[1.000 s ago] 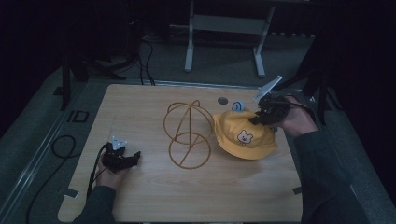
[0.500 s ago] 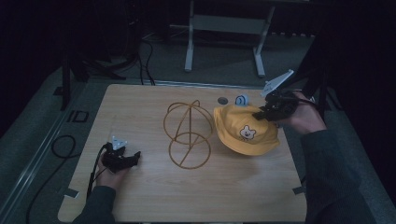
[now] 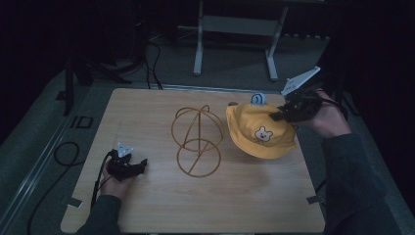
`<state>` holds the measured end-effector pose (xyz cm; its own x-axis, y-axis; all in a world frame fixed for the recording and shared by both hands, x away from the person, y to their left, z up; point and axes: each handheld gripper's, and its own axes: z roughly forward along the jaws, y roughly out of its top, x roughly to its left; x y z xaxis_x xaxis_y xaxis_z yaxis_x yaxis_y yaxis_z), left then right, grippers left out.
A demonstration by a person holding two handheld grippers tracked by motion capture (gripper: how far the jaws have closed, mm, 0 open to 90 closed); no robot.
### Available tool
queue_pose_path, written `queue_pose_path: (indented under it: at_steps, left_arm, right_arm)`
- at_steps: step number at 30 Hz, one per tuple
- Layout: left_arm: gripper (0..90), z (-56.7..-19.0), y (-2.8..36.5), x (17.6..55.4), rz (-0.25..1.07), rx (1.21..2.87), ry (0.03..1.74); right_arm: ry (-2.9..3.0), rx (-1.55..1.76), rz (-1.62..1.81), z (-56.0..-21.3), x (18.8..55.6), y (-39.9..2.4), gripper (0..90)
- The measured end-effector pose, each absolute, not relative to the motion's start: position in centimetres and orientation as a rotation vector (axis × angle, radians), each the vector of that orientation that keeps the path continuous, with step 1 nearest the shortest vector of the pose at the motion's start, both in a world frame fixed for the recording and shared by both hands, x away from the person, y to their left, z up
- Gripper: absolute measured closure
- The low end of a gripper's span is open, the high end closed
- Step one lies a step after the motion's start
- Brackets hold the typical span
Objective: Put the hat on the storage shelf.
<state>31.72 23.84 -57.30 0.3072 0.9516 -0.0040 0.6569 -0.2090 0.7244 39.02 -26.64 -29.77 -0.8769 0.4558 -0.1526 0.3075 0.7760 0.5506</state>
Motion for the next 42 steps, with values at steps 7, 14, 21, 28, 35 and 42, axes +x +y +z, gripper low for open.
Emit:
queue_pose_path:
  at_steps: [7,14,21,28,35,42]
  left_arm:
    - [27.1,-57.3,23.8,31.7,0.606,1.950,1.424]
    - [27.1,-57.3,23.8,31.7,0.606,1.948,1.425]
    - [27.1,-57.3,23.8,31.7,0.606,1.948,1.425]
    - [27.1,-57.3,23.8,31.7,0.606,1.949,1.425]
    - [27.2,-57.3,23.8,31.7,0.606,1.949,1.424]
    - [27.2,-57.3,23.8,31.7,0.606,1.949,1.425]
  right_arm:
    - [2.671,0.583,0.801,-28.9,38.7,-27.0,77.7]
    - [2.669,0.561,0.835,-28.3,38.4,-27.1,77.7]
    - [2.652,0.546,0.873,-27.7,38.3,-27.2,77.6]
    - [2.645,0.533,0.909,-27.0,38.1,-27.3,77.7]
    - [2.640,0.513,0.939,-26.7,38.0,-27.3,77.7]
    - [2.641,0.503,0.956,-26.4,38.1,-27.0,77.8]
